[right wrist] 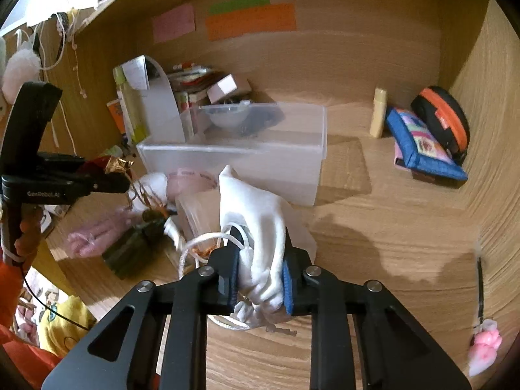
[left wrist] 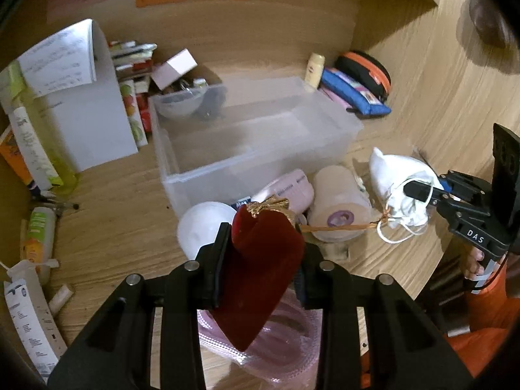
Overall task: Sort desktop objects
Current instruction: 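Grasp the white bag with the right tool while the left tool grasps the red pouch, then carry both items into the clear box and open both tools to release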
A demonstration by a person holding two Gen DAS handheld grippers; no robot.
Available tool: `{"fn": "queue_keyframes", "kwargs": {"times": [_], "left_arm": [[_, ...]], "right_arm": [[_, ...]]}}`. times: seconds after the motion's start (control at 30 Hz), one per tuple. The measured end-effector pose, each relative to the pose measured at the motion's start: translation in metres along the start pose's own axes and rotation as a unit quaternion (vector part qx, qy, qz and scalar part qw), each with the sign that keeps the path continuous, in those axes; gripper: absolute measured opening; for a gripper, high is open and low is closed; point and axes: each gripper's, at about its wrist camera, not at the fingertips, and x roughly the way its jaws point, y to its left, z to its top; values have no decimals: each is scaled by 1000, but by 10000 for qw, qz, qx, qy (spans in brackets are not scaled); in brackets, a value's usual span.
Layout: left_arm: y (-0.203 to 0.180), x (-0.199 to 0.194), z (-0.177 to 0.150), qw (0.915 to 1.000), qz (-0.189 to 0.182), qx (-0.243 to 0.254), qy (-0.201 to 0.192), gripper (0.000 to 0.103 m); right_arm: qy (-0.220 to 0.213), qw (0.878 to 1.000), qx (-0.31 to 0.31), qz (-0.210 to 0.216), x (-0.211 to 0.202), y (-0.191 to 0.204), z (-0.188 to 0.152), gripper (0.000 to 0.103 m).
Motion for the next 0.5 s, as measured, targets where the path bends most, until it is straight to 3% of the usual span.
{"fn": "queue_keyframes", "kwargs": {"times": [0.5], "left_arm": [[30,-19,6,9973,-282,-542,-407,33]], "right_arm": [[-636,9976,-141,-228,-22,-3,46,18]]}}
